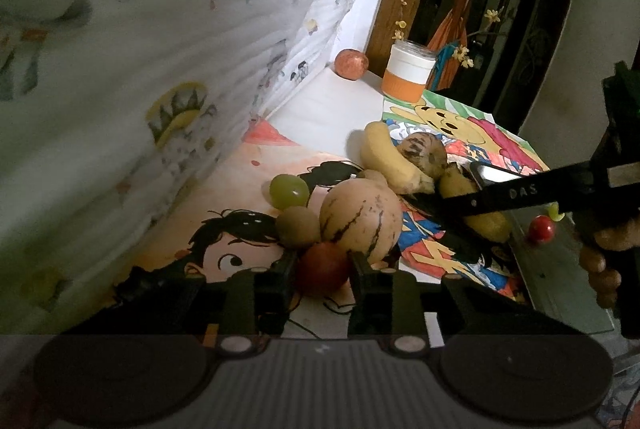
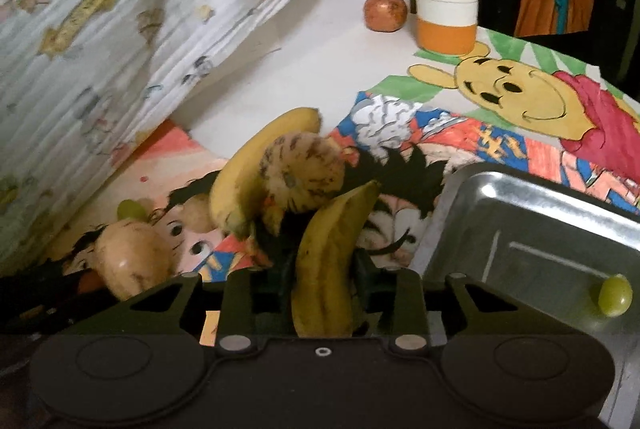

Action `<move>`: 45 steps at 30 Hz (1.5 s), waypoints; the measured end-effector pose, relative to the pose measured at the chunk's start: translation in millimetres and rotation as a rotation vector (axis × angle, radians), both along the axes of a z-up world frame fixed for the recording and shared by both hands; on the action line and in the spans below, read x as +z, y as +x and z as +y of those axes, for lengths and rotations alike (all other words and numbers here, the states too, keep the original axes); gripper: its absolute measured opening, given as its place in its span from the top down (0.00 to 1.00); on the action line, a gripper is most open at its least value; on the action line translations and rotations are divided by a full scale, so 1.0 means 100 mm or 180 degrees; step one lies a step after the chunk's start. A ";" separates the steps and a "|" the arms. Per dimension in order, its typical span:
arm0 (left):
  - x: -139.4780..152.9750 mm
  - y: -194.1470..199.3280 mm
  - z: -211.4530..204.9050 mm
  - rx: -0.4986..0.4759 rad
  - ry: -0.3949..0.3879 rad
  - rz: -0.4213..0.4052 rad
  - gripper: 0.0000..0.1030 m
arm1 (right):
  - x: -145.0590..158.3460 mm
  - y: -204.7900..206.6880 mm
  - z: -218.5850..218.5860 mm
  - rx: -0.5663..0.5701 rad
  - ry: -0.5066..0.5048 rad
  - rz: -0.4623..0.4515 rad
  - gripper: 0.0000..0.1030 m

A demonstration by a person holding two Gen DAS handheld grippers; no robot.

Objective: Organize fruits
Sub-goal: 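Grasp a yellow banana with the right tool while the left tool grasps another red cherry tomato, then carry banana and tomato over the tray and open both tools to release them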

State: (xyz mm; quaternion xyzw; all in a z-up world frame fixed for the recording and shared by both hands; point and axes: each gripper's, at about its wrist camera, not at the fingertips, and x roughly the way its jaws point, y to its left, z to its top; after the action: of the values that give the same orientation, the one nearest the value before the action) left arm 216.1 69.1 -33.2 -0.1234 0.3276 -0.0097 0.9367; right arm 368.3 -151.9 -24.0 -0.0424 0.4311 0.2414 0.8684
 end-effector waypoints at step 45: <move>0.48 -0.07 -0.77 -0.0298 -0.0036 -0.0114 0.71 | 0.51 -0.84 -1.04 0.0077 0.0907 -0.0267 0.69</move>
State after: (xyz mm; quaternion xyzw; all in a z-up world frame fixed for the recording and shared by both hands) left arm 209.4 -7.9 14.6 -0.1130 0.3162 -0.0576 0.9402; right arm 284.6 -256.0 26.9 0.0660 0.3554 0.3086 0.8798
